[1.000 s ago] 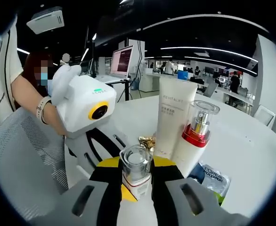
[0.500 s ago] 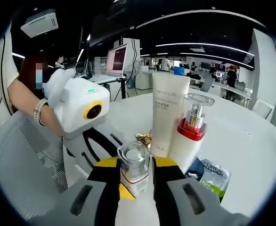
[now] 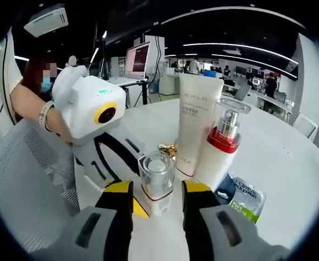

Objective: Arrange the skincare products in the storage area until every visible bottle or jar stands upright without overlapping.

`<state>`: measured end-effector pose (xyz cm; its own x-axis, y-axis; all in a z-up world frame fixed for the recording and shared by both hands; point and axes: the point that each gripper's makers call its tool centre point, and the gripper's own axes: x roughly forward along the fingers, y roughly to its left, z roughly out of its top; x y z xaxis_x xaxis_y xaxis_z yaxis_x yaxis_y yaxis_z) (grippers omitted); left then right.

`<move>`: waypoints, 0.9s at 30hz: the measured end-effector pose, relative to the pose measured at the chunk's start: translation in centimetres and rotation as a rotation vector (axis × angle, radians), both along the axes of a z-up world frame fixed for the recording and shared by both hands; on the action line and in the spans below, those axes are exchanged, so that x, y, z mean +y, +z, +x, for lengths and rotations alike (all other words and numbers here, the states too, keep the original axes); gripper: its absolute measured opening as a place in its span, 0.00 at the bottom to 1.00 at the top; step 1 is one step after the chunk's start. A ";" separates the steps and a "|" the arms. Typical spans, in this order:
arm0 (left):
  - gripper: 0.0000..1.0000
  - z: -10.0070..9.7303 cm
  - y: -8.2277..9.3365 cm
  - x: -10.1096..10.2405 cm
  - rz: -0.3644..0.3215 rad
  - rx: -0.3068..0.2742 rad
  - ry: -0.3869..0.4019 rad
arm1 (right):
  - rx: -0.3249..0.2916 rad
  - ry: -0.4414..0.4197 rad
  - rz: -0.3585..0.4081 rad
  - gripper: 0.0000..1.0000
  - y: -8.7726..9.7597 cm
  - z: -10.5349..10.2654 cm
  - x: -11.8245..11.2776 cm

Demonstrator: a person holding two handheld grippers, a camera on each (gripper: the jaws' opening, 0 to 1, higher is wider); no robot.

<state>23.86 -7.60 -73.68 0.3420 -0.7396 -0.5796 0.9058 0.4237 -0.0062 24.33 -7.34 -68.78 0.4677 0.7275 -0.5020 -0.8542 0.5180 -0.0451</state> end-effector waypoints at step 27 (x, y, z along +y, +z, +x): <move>0.08 -0.4 0.6 0.0 0.073 0.025 -0.001 | 0.149 0.009 -0.172 0.12 -4.0 -0.7 -1.4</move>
<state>23.47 -7.55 -73.11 0.3260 -0.6955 -0.6403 0.9063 0.4226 0.0023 23.63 -8.75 -72.80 0.3729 0.6292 -0.6820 -0.8628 0.5056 -0.0053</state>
